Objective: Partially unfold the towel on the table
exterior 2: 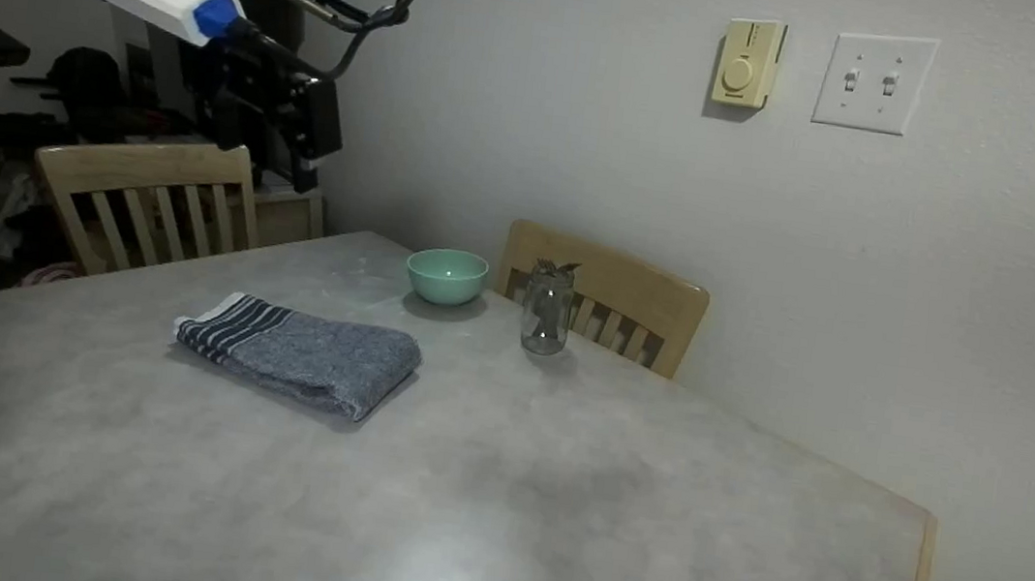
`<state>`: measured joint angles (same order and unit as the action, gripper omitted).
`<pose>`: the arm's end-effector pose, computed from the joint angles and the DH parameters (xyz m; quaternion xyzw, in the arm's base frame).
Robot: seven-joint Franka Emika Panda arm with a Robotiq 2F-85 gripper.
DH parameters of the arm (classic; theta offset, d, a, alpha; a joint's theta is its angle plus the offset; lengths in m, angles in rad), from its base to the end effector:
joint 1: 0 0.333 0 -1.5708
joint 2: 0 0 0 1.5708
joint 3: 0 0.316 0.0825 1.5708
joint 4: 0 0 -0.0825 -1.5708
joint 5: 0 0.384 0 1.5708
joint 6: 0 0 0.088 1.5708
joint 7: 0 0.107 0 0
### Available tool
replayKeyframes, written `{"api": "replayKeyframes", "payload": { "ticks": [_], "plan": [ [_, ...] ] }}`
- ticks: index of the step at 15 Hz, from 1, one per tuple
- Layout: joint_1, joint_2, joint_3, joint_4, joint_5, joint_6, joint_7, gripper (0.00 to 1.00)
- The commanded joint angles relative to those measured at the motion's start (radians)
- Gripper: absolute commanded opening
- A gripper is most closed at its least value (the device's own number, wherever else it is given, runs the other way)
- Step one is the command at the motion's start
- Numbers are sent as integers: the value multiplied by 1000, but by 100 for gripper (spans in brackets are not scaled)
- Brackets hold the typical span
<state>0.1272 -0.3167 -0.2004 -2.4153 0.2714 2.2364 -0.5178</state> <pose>0.4555 -0.0277 0.4415 -0.9771 -0.1454 -0.1010 0.1183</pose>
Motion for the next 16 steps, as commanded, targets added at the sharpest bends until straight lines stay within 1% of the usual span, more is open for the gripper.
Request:
{"api": "replayKeyframes", "payload": {
  "ticks": [1, 4, 6, 7, 9, 13, 14, 16],
  "plan": [
    [-2, 60, 17, 35, 51, -8, -44, 100],
    [4, 104, 35, 57, 92, -14, -39, 100],
    [15, 140, 56, 74, 125, -36, -59, 100],
    [-14, 83, 65, 31, 92, -9, -25, 100],
    [-14, 96, 77, 35, 95, -6, -23, 100],
    [-19, 88, 76, 35, 95, -6, -22, 100],
    [-21, 95, 85, 46, 75, -20, 7, 100],
    [-5, 139, 107, 73, 61, -4, 8, 100]
  ]
}}
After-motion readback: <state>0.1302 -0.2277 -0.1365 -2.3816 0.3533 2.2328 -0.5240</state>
